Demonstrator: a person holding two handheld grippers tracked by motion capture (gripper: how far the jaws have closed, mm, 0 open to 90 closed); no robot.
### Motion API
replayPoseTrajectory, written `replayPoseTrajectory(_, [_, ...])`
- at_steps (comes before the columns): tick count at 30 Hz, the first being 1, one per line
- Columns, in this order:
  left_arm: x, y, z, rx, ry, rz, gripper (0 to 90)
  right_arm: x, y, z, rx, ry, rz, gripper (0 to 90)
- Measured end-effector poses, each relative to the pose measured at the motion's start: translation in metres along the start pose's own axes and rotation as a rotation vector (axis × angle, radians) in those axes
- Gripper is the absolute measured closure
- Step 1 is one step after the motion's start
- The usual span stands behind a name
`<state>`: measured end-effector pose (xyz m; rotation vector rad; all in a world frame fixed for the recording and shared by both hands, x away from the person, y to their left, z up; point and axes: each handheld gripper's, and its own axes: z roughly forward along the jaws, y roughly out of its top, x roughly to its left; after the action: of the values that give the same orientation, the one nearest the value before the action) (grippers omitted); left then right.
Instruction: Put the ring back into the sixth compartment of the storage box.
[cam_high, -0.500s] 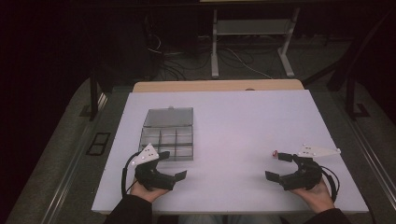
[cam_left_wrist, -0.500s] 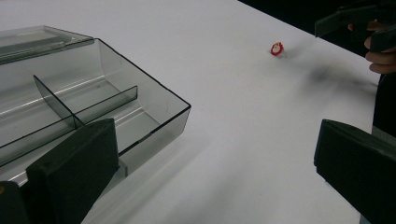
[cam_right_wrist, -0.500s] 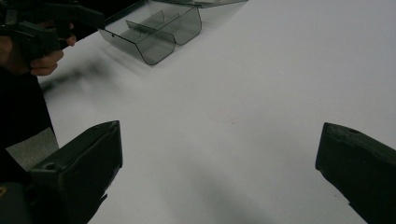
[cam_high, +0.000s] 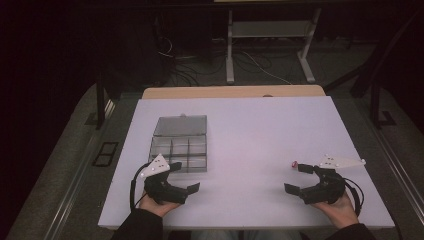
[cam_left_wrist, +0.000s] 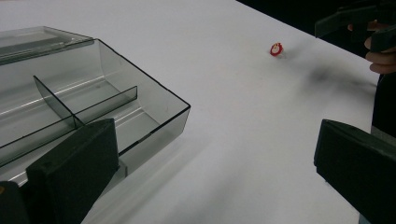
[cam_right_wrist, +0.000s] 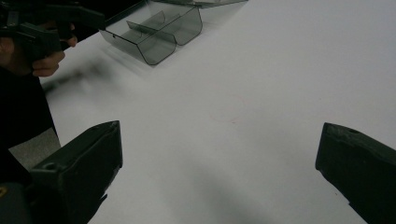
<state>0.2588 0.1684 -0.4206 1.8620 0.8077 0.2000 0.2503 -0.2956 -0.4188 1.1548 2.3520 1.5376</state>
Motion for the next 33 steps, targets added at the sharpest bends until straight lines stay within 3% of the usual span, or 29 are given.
replayPoseTrajectory(18, [0.000,-0.001,-0.001,0.002,0.005,-0.002,0.0,0.004,0.002,-0.001,0.057,-0.015,-0.016,0.5])
replayPoseTrajectory(22, [0.000,-0.001,-0.001,0.005,0.003,0.000,0.0,0.003,0.006,-0.002,0.100,-0.027,-0.019,0.5])
replayPoseTrajectory(33, [-0.001,-0.001,-0.001,-0.001,0.005,-0.009,0.0,-0.002,0.016,-0.007,0.128,-0.039,-0.008,0.5])
